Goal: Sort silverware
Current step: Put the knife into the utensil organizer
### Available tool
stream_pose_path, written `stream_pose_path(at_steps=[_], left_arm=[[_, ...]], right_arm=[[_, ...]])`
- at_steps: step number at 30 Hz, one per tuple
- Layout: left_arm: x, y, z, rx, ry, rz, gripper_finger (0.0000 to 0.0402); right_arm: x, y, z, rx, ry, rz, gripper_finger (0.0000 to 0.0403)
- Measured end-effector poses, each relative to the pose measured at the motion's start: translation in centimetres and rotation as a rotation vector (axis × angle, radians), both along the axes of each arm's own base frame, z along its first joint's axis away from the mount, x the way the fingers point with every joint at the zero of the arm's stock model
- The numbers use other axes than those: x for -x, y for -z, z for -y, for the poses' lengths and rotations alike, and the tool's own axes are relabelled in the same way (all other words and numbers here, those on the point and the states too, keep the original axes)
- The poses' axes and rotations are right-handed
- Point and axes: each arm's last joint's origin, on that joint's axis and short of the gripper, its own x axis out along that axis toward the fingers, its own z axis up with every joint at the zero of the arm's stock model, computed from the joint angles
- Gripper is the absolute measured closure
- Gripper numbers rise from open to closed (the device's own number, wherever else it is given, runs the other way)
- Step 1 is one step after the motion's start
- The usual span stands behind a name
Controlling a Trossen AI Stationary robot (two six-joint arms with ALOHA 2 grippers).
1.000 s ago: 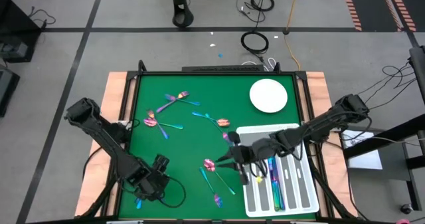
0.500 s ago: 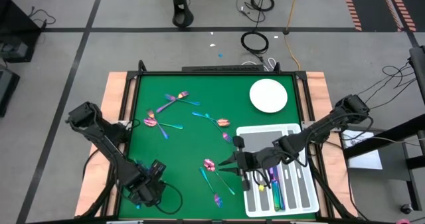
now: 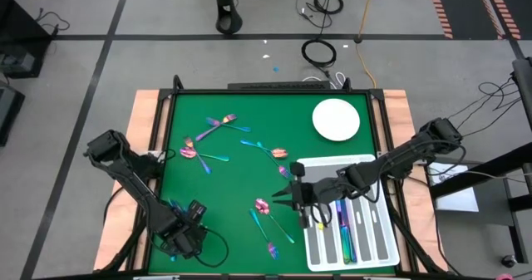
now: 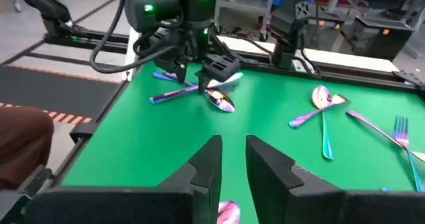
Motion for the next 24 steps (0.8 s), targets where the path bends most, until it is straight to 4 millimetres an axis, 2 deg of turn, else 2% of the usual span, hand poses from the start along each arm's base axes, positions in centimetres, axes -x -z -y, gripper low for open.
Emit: stream_pose_path(at_steps=[7, 17, 24], left_arm=[[0.8, 0.7, 0.0, -0.007, 0.004, -0.014, 0.0149], [0.7, 0.9, 0.1, -0.020, 0.006, 0.028, 0.0198], [0.9, 1.4, 0.1, 0.006, -0.010, 0.020, 0.0201]], right_arm=[[-0.1, 0.0, 0.3, -0.002, 0.011, -0.002, 0.0344], [-0.3, 0.0, 0.8, -0.006, 0.025, 0.002, 0.0344], [-0.3, 0.0, 0.8, -0.007, 0.027, 0.002, 0.0344]])
